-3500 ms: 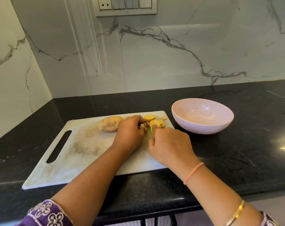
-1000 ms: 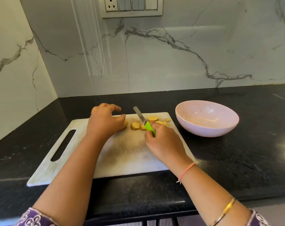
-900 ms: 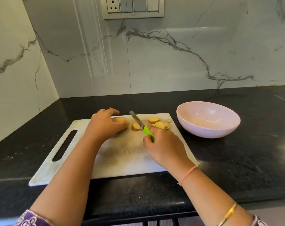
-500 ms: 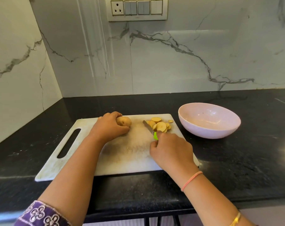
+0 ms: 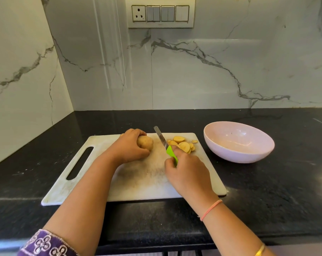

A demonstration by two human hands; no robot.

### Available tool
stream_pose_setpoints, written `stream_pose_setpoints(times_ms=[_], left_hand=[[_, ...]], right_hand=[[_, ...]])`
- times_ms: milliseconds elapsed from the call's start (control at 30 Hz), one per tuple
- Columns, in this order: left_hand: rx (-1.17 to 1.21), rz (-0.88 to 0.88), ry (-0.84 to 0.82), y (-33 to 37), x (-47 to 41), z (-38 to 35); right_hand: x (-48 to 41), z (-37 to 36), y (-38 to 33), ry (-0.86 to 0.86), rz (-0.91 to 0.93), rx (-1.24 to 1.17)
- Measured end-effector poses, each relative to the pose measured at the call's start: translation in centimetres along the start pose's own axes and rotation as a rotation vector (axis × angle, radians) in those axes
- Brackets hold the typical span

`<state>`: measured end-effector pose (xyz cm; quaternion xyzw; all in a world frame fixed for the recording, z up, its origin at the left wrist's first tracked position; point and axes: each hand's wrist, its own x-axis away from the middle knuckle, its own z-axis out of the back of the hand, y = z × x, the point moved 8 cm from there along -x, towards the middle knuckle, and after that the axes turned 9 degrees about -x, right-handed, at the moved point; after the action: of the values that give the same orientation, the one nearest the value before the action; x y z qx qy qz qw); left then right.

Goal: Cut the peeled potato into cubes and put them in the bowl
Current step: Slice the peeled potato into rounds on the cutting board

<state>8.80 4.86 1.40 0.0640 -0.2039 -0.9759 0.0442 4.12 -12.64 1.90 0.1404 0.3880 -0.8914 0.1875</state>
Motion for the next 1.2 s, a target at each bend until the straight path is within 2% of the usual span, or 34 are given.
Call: stream_pose_setpoints(times_ms=[200, 600, 733, 867, 1067, 1200], left_hand=[[0.02, -0.005, -0.022, 0.2, -0.2, -0.5], [0.08, -0.009, 0.042, 0.4, 0.3, -0.1], [0.116, -0.004, 0.091, 0.4, 0.6, 0.2], [0.098, -0.073, 0.138, 0.7, 0.5, 1.1], [0.176, -0.134, 0.137, 1.3, 0.7, 0.6], [0.178, -0.144, 0.09, 1.4, 0.5, 0.0]], right_hand=[[-0.4, 0.2, 0.3, 0.012, -0.008, -0.013], [-0.2, -0.2, 0.2, 0.019, 0.036, 0.057], [-0.2, -0.2, 0.5, 0.023, 0.015, 0.002], [-0.2, -0.2, 0.7, 0.017, -0.002, -0.088], [-0.3, -0.3, 1.0, -0.021, -0.052, -0.253], [-0.4, -0.4, 0.3, -0.059, -0.038, -0.23]])
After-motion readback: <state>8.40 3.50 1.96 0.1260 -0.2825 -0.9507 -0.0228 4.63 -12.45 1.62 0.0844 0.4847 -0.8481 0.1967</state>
